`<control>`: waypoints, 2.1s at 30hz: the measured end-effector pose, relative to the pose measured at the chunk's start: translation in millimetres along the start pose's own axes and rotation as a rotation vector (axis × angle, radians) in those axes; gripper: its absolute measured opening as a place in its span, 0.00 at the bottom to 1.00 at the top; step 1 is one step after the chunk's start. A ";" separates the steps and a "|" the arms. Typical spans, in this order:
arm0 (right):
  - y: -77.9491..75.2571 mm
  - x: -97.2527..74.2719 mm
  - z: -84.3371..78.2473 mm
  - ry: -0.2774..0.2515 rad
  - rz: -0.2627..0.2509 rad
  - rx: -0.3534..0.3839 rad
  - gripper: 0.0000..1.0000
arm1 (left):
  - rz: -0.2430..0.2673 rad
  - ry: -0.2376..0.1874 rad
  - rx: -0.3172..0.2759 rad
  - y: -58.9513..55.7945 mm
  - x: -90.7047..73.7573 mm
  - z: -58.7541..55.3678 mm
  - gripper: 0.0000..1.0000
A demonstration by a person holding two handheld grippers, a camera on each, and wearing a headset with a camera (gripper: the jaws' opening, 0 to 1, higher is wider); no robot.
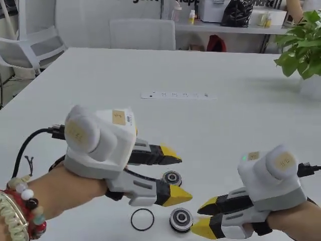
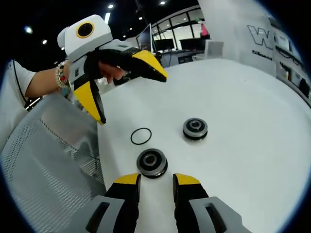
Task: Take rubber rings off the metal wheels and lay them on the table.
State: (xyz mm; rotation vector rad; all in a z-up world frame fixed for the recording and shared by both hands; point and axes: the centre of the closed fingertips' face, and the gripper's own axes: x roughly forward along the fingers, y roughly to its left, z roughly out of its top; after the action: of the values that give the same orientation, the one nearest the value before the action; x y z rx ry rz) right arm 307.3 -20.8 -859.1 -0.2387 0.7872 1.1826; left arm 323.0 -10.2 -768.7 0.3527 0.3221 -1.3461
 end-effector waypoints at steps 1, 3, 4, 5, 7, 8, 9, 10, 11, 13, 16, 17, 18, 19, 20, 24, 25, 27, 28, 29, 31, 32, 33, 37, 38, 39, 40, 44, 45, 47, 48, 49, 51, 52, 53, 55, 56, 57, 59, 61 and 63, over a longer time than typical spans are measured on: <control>-0.1 0.4 0.1 0.003 -0.001 -0.006 0.24 | -0.003 0.008 -0.009 -0.7 2.0 -3.7 0.39; 0.0 0.8 -0.1 0.007 0.003 -0.008 0.23 | -0.001 0.013 -0.022 -1.5 6.4 -10.8 0.35; 0.4 1.4 0.2 0.004 0.006 -0.005 0.23 | -0.004 0.016 -0.023 -2.4 8.1 -13.8 0.35; 0.7 1.5 0.1 0.005 0.008 -0.003 0.23 | -0.005 0.020 -0.029 -3.1 9.7 -16.7 0.34; 1.2 1.8 0.0 0.007 0.007 -0.011 0.23 | -0.006 0.033 -0.050 -5.2 13.8 -26.2 0.32; 1.2 2.2 0.0 0.006 0.007 -0.015 0.23 | -0.006 0.036 -0.053 -5.7 14.9 -28.9 0.31; 1.2 2.4 0.3 0.006 0.007 -0.018 0.23 | -0.005 0.040 -0.056 -6.6 16.0 -32.1 0.30; 1.2 2.9 0.7 0.004 0.007 -0.022 0.23 | -0.005 0.052 -0.063 -7.3 17.6 -37.1 0.29; 1.4 3.1 0.9 0.004 0.008 -0.026 0.23 | -0.006 0.062 -0.065 -8.1 18.6 -40.6 0.29; 1.7 3.7 1.0 0.003 0.011 -0.032 0.22 | 0.001 0.078 -0.077 -8.7 20.9 -47.6 0.28; 2.2 5.0 0.6 0.007 0.011 -0.049 0.22 | 0.007 0.089 -0.090 -8.2 24.1 -52.7 0.25; 3.0 5.3 0.8 0.008 0.012 -0.056 0.22 | 0.006 0.091 -0.089 -8.5 25.1 -53.6 0.24; 3.1 5.8 0.7 0.010 0.012 -0.059 0.22 | 0.003 0.094 -0.089 -9.1 26.5 -54.9 0.24; 3.1 6.1 0.7 0.011 0.012 -0.062 0.22 | 0.001 0.095 -0.090 -9.8 27.3 -55.6 0.24; 3.3 6.6 0.7 0.012 0.012 -0.066 0.22 | -0.005 0.097 -0.092 -11.4 28.6 -57.0 0.23; 3.7 7.7 0.3 0.016 0.015 -0.077 0.21 | -0.026 0.107 -0.109 -19.7 31.7 -60.8 0.23; 3.5 7.7 0.1 0.018 0.015 -0.080 0.21 | -0.034 0.115 -0.088 -20.8 32.2 -62.3 0.22; 3.8 8.0 0.5 0.020 0.015 -0.080 0.21 | -0.022 0.124 -0.090 -18.4 33.6 -65.3 0.20; 3.9 8.1 0.4 0.020 0.015 -0.083 0.21 | -0.017 0.129 -0.094 -17.5 33.8 -66.7 0.20; 3.8 8.1 0.5 0.021 0.014 -0.085 0.21 | -0.015 0.133 -0.095 -16.8 33.8 -67.8 0.20; 3.3 8.4 0.3 0.023 0.012 -0.088 0.21 | -0.007 0.140 -0.083 -16.0 33.2 -70.6 0.20; 3.2 8.6 0.2 0.024 0.012 -0.088 0.21 | -0.007 0.138 -0.083 -15.5 33.2 -70.6 0.20; 3.0 8.9 -0.3 0.026 0.012 -0.089 0.21 | -0.003 0.131 -0.089 -14.6 33.8 -69.8 0.19; 2.7 10.0 -2.1 0.036 0.010 -0.097 0.19 | 0.000 0.130 -0.066 -15.1 34.3 -71.0 0.15; 2.8 10.2 -2.3 0.037 0.010 -0.096 0.19 | -0.012 0.128 -0.067 -17.5 35.0 -71.1 0.15; 2.8 10.3 -2.2 0.037 0.009 -0.096 0.19 | -0.006 0.127 -0.064 -16.1 34.1 -70.7 0.15; 3.1 10.6 -2.3 0.038 0.009 -0.100 0.19 | -0.005 0.124 -0.065 -15.6 33.9 -70.6 0.15; 4.1 10.9 -2.1 0.036 0.014 -0.111 0.17 | -0.004 0.117 -0.066 -15.9 32.9 -70.5 0.15; 3.9 10.9 -2.2 0.036 0.013 -0.111 0.17 | -0.004 0.116 -0.066 -16.0 32.9 -70.4 0.15; 4.2 10.5 -2.5 0.039 0.018 -0.101 0.16 | -0.004 0.113 -0.067 -16.3 32.8 -70.2 0.15; 4.1 10.6 -2.7 0.039 0.018 -0.100 0.15 | -0.004 0.112 -0.068 -16.5 32.7 -70.2 0.15; 4.1 10.3 -2.7 0.041 0.019 -0.106 0.15 | -0.004 0.111 -0.068 -16.6 32.8 -70.1 0.15; 4.1 10.0 -3.2 0.043 0.018 -0.110 0.14 | -0.003 0.111 -0.068 -16.6 32.8 -70.2 0.15; 4.1 9.8 -3.6 0.045 0.019 -0.107 0.13 | -0.003 0.111 -0.069 -16.7 32.6 -70.3 0.15; 4.1 9.2 -4.2 0.050 0.020 -0.105 0.12 | -0.003 0.110 -0.069 -16.6 32.7 -70.3 0.15; -3.1 7.7 -7.6 0.075 -0.022 -0.147 0.00 | -0.002 0.106 -0.072 -17.0 32.6 -70.3 0.15; 1.8 9.4 -5.3 0.057 0.006 -0.128 0.01 | 0.000 0.105 -0.072 -17.5 32.3 -70.4 0.15; 0.2 8.8 -5.1 0.060 -0.001 -0.116 0.01 | 0.001 0.103 -0.072 -17.0 32.5 -70.6 0.15; 0.7 7.8 -5.2 0.061 -0.002 -0.116 0.01 | 0.004 0.102 -0.072 -17.0 32.6 -70.5 0.15; 0.8 7.7 -5.3 0.064 -0.005 -0.114 0.00 | 0.003 0.103 -0.069 -17.2 32.5 -70.4 0.15; -1.0 6.8 -3.4 0.077 -0.014 -0.083 0.00 | 0.003 0.102 -0.067 -17.2 32.6 -70.4 0.15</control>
State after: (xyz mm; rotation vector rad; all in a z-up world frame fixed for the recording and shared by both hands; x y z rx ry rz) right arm 307.8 -18.1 -866.3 -0.3594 0.8026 1.2003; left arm 310.8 -12.2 -847.2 0.3656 0.4504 -1.3139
